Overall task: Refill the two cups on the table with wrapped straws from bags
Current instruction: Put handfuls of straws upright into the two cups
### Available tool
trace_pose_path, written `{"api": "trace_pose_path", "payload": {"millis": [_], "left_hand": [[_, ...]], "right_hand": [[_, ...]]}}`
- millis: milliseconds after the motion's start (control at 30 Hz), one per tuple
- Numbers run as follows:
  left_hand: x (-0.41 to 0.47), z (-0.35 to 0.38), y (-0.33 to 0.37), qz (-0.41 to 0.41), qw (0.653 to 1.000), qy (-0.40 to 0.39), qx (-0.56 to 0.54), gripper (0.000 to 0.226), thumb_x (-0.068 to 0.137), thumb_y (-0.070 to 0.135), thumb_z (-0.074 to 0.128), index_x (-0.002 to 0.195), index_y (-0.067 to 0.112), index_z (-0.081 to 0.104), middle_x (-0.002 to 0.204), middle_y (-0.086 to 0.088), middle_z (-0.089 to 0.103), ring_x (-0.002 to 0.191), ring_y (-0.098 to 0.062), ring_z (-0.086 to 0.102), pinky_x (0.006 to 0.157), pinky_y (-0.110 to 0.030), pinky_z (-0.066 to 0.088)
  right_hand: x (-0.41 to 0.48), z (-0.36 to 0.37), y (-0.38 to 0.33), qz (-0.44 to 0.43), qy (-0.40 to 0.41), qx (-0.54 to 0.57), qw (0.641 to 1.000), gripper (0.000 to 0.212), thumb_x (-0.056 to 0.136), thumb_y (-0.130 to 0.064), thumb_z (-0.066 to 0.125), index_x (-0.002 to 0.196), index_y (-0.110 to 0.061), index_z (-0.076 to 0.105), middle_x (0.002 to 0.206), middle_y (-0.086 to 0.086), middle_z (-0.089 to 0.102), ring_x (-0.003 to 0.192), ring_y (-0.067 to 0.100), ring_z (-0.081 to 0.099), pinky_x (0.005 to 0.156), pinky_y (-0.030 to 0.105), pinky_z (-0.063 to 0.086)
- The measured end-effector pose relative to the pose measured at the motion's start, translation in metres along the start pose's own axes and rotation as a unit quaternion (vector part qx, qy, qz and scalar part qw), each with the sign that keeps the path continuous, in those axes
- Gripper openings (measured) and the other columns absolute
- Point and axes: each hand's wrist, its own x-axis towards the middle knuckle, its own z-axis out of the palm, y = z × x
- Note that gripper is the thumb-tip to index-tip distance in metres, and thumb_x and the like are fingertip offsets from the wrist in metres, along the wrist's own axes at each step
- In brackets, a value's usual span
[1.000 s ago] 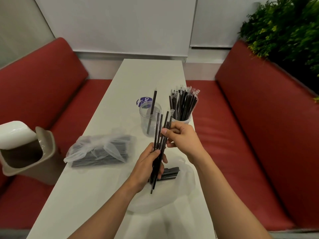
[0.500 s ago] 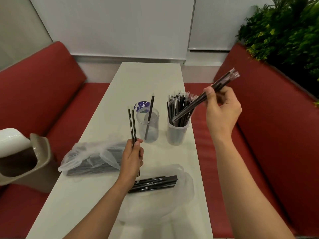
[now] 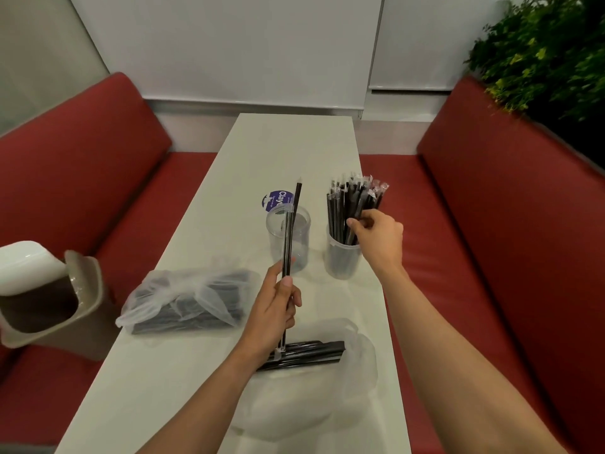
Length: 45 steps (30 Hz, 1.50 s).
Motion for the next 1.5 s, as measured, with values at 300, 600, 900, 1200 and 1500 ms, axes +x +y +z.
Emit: {"api": "trace_pose_path", "payload": {"millis": [300,600,900,1200,1500], "left_hand": [[-0.002,-0.001,0.003,-0.011,1.000,0.012,-0.015,0.033,0.111,0.031,0.041,0.128,0.054,0.058,0.078,-0.001,0.053,0.056,-0.011,0.032,0.050,-0.027,0.024],[-0.003,0.003,0.004,-0.018,1.000,-0.014,0.007,0.024,0.111,0.030,0.042,0.129,0.033,0.057,0.077,-0.003,0.056,0.055,-0.013,0.032,0.050,-0.029,0.023],[-0.002,0.020,0.006,-0.011,0.991,-0.120,0.063,0.024,0.110,0.033,0.043,0.109,0.033,0.067,0.076,-0.004,0.061,0.054,-0.012,0.042,0.048,-0.024,0.033],[0.035,0.023,0.003,0.082,0.971,-0.010,0.226,0.036,0.101,0.046,0.058,0.132,0.027,0.065,0.119,0.015,0.070,0.111,0.003,0.063,0.095,-0.014,0.047],[0.104,0.043,0.007,0.220,0.876,0.000,0.430,0.027,0.099,0.032,0.067,0.122,0.020,0.072,0.119,0.005,0.063,0.114,-0.013,0.056,0.094,-0.029,0.048]], "right_hand": [[-0.019,0.000,0.005,0.027,0.033,0.113,0.993,0.037,0.087,-0.022,0.084,0.121,-0.010,0.075,0.093,-0.004,0.073,0.084,-0.008,0.063,0.075,-0.005,0.041],[-0.093,-0.018,0.003,0.029,0.077,0.211,0.974,0.011,0.098,-0.034,0.072,0.106,-0.027,0.075,0.093,-0.010,0.077,0.079,0.010,0.072,0.074,0.041,0.064],[-0.110,-0.038,-0.037,0.027,-0.157,0.336,0.928,0.019,0.103,-0.018,0.065,0.118,-0.010,0.071,0.094,0.006,0.079,0.069,0.015,0.066,0.066,0.028,0.060],[-0.058,-0.076,-0.034,-0.079,0.047,0.178,0.980,0.012,0.094,-0.038,0.070,0.090,-0.027,0.073,0.078,-0.009,0.077,0.076,0.012,0.075,0.080,0.048,0.061],[-0.003,-0.075,-0.025,-0.144,0.167,0.130,0.967,0.014,0.097,-0.029,0.071,0.103,-0.018,0.077,0.087,-0.008,0.074,0.079,0.004,0.069,0.080,0.034,0.057]]}}
